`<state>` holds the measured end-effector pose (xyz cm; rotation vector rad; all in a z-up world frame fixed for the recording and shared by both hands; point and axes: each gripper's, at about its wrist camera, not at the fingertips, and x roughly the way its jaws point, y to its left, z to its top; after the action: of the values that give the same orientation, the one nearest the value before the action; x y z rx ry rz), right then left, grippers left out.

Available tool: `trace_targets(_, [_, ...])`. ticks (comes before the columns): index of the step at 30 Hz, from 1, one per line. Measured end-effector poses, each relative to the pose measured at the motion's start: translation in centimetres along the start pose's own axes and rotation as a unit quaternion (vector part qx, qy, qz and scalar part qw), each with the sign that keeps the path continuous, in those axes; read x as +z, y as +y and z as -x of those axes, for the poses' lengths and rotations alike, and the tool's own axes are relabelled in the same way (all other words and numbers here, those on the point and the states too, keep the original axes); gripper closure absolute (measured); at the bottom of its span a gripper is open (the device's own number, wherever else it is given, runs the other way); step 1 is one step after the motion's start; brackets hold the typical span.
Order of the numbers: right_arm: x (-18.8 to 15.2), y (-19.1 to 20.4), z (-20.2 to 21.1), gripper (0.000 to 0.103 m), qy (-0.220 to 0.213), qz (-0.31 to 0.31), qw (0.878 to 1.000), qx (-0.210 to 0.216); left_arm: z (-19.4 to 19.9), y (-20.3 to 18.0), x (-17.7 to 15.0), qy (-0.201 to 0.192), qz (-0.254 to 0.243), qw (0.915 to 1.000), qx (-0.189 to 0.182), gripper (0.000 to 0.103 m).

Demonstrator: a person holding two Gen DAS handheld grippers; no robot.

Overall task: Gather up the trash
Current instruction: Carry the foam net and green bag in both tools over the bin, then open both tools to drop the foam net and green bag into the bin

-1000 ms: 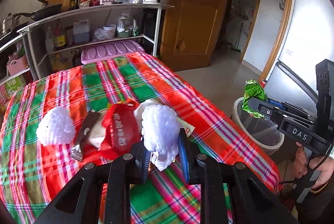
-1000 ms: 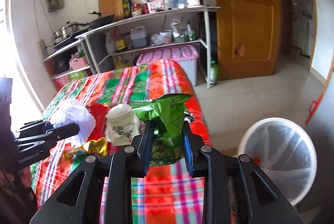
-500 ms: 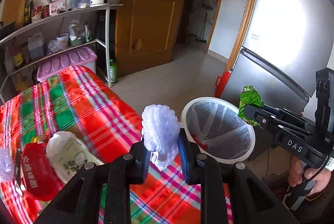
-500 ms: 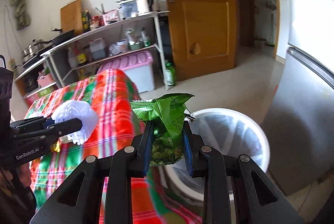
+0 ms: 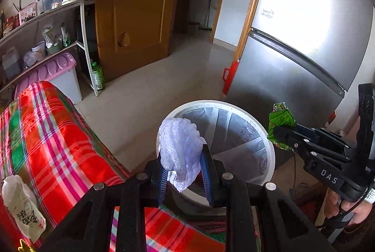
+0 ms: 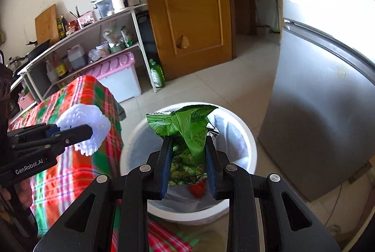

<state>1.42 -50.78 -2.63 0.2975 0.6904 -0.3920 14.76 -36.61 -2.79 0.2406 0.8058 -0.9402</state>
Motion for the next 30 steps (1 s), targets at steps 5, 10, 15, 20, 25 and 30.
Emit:
trace_targets(5, [-0.3, -1.6, -1.8, 0.076, 0.019, 0.001, 1.000, -0.006, -2.4, -1.3, 0.4, 0.014, -0.015, 0.9997, 0.015, 0.077])
trace_targets(10, [-0.4, -2.5, -3.9, 0.075, 0.043, -0.002, 0.999, -0.006, -4.6, -1.8, 0.6, 0.034, -0.011, 0.9992, 0.020, 0.066])
trace_targets(15, [-0.4, -2.2, -5.5, 0.072, 0.066, 0.010, 0.998, -0.010, -6.4, -1.8, 0.6, 0.056, -0.006, 0.9982, 0.022, 0.059])
trace_targets(20, [-0.4, -2.3, -6.0, 0.048, 0.070, 0.001, 0.998, -0.008, -6.9, -1.7, 0.4, 0.061, -0.002, 0.9980, 0.017, 0.050])
trace_targets(25, [-0.7, -2.6, -5.7, 0.048, 0.067, -0.004, 0.998, -0.013, -7.0, -1.4, 0.2, 0.065, 0.006, 0.9977, 0.018, 0.049])
trace_targets(30, [-0.9, -2.7, -5.1, 0.048, 0.064, -0.009, 0.998, -0.017, -6.3, -1.3, 0.2, 0.060, 0.008, 0.9980, 0.019, 0.042])
